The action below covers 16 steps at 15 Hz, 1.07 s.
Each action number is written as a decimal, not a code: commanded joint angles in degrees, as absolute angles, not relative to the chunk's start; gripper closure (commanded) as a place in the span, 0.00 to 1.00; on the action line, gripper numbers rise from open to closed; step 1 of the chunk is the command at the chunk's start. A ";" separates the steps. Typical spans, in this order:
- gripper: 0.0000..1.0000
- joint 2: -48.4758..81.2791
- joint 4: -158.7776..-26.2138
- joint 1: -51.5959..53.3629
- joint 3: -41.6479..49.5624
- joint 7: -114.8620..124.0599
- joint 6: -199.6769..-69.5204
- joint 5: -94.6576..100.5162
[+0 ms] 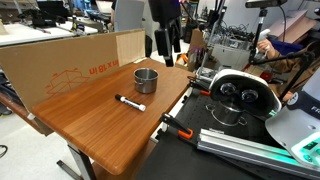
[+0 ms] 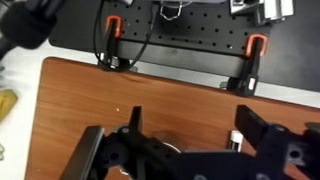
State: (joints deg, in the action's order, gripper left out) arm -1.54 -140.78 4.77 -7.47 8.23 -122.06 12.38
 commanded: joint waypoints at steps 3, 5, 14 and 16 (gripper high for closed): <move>0.00 5.35 -138.80 7.76 -8.32 15.21 -130.25 18.78; 0.00 7.99 -137.80 8.84 -8.14 15.93 -131.98 20.22; 0.00 20.34 -132.57 13.26 -6.37 19.17 -139.69 22.01; 0.00 22.78 -131.39 14.85 -5.75 20.17 -141.13 22.54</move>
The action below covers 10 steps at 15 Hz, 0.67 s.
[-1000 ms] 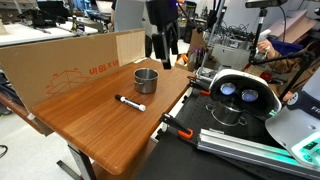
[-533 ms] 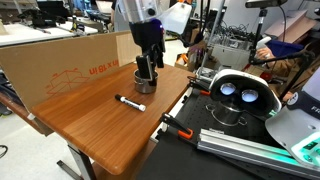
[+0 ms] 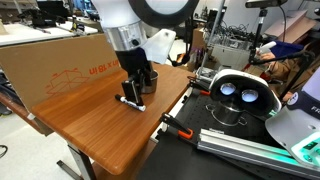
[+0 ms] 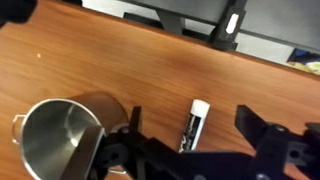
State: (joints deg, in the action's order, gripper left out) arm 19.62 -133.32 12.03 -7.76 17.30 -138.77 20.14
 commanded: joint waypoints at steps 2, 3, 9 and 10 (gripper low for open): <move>0.00 24.91 -130.35 16.38 -4.96 21.45 -142.77 22.99; 0.00 25.91 -129.88 17.19 -4.33 22.46 -144.01 23.25; 0.34 30.08 -126.08 18.72 -1.85 22.75 -144.93 21.24; 0.43 30.24 -125.75 18.49 -1.87 22.35 -144.93 20.84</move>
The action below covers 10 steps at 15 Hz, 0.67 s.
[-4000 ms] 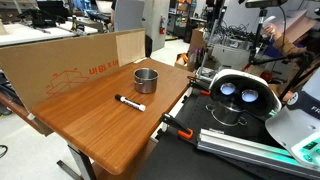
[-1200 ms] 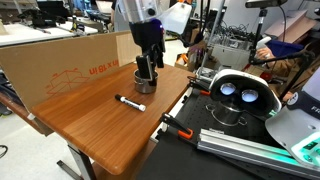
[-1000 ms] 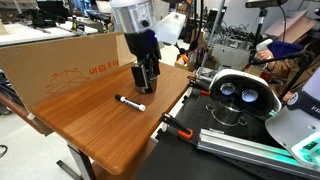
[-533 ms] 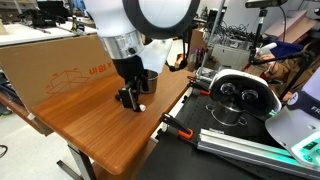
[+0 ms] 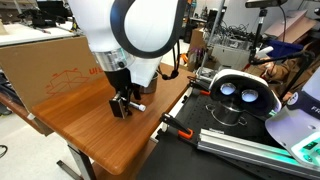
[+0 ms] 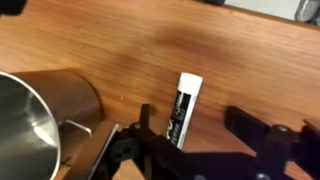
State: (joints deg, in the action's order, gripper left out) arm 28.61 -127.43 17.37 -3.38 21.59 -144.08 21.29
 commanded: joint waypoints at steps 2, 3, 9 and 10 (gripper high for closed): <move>0.59 30.29 -125.41 18.25 -1.80 21.90 -144.79 20.42; 0.66 30.20 -125.31 18.15 -1.71 21.73 -144.66 20.39; 0.94 29.60 -125.74 17.96 -0.96 21.47 -144.77 20.81; 0.94 29.66 -125.62 17.95 -0.98 21.32 -144.57 20.83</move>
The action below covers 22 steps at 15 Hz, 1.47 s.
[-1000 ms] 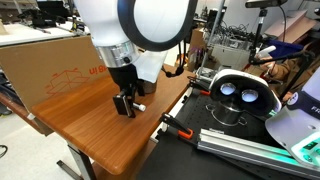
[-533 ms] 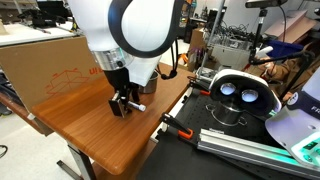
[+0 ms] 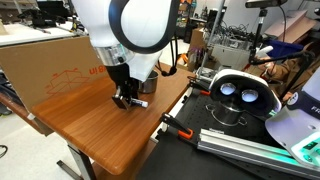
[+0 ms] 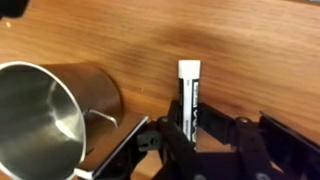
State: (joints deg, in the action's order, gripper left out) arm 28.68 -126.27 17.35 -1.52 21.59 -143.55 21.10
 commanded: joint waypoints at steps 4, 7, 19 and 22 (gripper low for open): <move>0.94 29.62 -125.44 18.17 -1.23 21.00 -143.54 20.81; 0.94 29.25 -125.64 18.61 -1.50 20.97 -143.21 21.11; 0.94 14.74 -133.10 19.27 -5.09 21.20 -143.50 20.76; 0.94 9.31 -136.29 18.75 -4.96 24.60 -146.62 22.41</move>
State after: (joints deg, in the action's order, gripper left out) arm 14.32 -132.05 19.42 -4.88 21.50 -143.24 21.11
